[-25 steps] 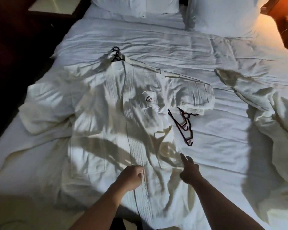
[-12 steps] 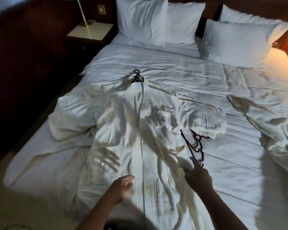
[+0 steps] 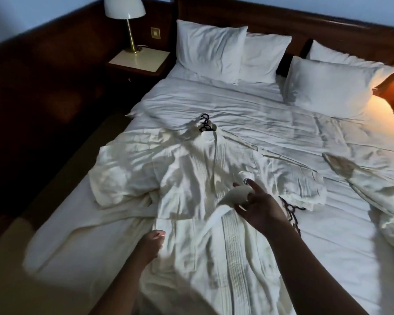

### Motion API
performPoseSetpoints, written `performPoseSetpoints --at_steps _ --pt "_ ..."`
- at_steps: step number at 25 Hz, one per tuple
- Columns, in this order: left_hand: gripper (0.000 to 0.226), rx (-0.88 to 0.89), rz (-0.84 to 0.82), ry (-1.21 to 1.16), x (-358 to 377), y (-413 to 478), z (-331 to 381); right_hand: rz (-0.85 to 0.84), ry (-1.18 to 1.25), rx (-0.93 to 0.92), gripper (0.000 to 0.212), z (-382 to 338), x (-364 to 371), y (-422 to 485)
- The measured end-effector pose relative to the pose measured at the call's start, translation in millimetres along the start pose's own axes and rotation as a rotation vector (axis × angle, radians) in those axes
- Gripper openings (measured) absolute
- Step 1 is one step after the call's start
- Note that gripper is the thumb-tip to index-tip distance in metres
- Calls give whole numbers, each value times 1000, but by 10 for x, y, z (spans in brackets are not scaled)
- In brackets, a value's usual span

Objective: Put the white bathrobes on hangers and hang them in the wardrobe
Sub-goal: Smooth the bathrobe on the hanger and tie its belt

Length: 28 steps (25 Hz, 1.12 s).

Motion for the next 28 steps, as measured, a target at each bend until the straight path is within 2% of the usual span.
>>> performPoseSetpoints --at_steps 1,3,5,7,9,12,17,19,21,25,28 --pt "26 -26 0 -42 -124 123 -15 -40 30 -10 66 93 108 47" --pt "31 -50 -37 -128 -285 388 -129 -21 -98 -60 67 267 192 156" --pt "29 -112 -29 -165 -431 449 -136 181 -447 -89 49 426 63 258" --pt "10 -195 3 -248 -567 485 -98 377 -802 -75 27 588 -178 423" --pt "16 -207 65 -250 -685 634 -123 396 -1077 -53 22 742 -349 567" --pt "18 -264 99 -366 -689 830 -194 342 -1335 -16 26 790 -552 741" --pt "19 -220 157 -453 -640 1119 -163 295 -1451 -7 41 687 -772 1139" --pt "30 -212 151 -532 -618 1277 -197 306 -1512 3 51 649 -850 1297" --pt "34 -302 195 -777 -633 1415 -258 302 -1548 10 62 624 -896 1436" --pt "18 -405 177 -1140 -553 1570 -162 256 -1688 75 84 631 -950 1691" --pt "33 -373 151 -1276 -522 1594 28 195 -1843 191 94 668 -982 1809"
Point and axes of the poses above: each hand's wrist, its own y-axis towards the middle knuckle, its own x-axis out of the palm, z = x × y, the point moved 7 cm from there along y, towards the middle knuckle, and after that the axes turned 2 degrees about -x, right-handed, at the moved point
